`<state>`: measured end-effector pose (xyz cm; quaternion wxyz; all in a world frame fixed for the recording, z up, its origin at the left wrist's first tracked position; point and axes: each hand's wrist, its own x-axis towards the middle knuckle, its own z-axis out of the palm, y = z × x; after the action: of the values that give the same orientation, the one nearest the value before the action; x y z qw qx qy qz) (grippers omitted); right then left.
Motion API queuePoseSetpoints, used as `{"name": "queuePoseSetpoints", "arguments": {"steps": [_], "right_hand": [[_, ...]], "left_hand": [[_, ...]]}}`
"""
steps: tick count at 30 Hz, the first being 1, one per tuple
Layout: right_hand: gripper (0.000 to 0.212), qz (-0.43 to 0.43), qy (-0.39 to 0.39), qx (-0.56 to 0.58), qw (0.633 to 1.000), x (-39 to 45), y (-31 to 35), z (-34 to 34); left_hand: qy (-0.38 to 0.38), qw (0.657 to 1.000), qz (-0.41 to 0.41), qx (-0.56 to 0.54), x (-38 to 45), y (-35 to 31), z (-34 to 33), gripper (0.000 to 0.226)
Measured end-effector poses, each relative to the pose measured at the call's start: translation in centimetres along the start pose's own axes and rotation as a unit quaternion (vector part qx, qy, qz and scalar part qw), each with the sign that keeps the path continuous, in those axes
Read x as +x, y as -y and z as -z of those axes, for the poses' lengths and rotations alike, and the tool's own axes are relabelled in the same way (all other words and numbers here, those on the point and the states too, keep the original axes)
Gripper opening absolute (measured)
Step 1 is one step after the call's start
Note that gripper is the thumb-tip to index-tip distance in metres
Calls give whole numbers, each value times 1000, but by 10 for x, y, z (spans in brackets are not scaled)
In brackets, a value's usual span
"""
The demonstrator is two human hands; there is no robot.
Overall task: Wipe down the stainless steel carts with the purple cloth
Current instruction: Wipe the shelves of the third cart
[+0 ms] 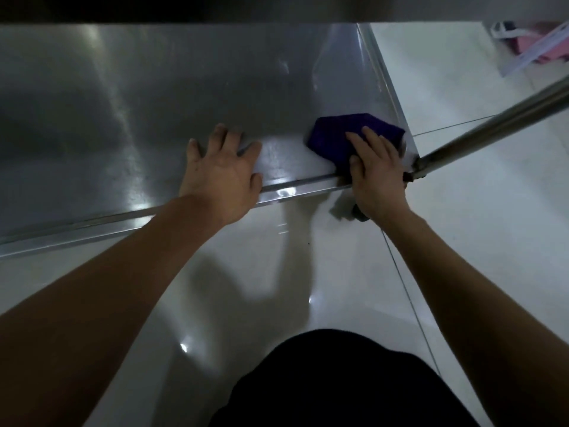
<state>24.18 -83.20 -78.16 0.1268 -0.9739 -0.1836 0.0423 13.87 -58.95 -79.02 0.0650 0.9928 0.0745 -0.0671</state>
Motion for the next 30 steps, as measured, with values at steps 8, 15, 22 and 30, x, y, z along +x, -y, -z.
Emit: {"name": "queuePoseSetpoints", "arguments": {"steps": [8,15,22,30], "right_hand": [[48,2,18,-10,1000,-40,17,0],[47,-9,21,11,1000,-51,31,8],[41,11,-40,67,997,-67,40,12],[38,-11,-63,115,991,-115,3,37]], "left_hand": [[11,999,-9,-30,-2,1,9,56],[40,999,-8,-15,-5,-6,17,58],[28,997,-71,-6,-19,-23,29,50],[21,986,-163,-37,-9,-86,52,43]]}}
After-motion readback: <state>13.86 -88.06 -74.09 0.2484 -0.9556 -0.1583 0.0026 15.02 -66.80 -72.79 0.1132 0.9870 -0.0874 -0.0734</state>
